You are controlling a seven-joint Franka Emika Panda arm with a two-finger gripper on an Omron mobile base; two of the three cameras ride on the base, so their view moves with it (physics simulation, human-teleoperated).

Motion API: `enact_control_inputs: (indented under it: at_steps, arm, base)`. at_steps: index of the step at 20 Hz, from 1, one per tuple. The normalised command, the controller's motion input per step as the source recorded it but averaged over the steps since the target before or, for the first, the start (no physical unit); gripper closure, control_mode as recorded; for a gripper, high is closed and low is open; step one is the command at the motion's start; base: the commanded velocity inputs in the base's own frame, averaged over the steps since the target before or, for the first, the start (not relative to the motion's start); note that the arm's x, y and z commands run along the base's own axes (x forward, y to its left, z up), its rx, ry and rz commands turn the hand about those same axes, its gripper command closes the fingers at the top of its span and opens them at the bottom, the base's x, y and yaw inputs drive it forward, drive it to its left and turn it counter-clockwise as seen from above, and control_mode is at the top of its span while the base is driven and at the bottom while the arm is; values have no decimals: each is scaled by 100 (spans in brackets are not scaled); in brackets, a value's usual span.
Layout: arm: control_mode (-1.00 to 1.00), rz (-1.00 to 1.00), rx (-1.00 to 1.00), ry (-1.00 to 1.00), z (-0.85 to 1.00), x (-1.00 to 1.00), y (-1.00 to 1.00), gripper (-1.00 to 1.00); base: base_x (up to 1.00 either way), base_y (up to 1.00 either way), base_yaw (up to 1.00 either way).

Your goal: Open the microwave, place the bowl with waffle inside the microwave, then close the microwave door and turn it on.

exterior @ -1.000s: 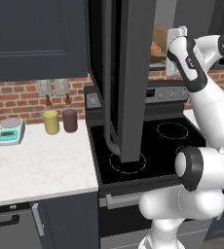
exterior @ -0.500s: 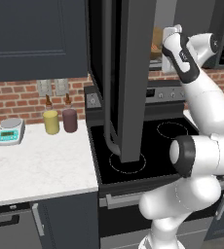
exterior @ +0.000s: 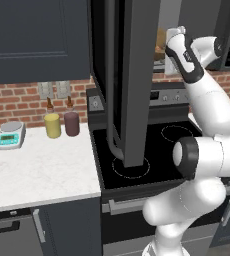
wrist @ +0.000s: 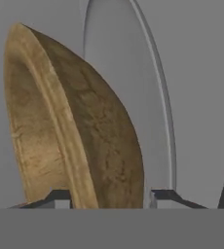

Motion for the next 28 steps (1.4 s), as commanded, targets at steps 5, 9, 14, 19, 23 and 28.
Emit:
enact_control_inputs:
  at_steps: [5, 9, 14, 19, 23, 28]
  arm:
    - [-100, 0, 0, -14, 0, -1, 1, -100]
    - [-100, 0, -1, -22, 7, -13, 1, -100]
    - [-100, -1, -1, -30, 30, -71, 0, -100]
    - [-100, -9, 0, -1, 46, -100, -10, -100]
    - [-100, 0, 0, 0, 19, -100, -28, -100]
    - [-100, 0, 0, 2, 38, -100, -19, -100]
  base:
    - [0, 0, 0]
    - [0, 0, 0]
    - [0, 0, 0]
    - [0, 0, 0]
    - [0, 0, 0]
    - [0, 0, 0]
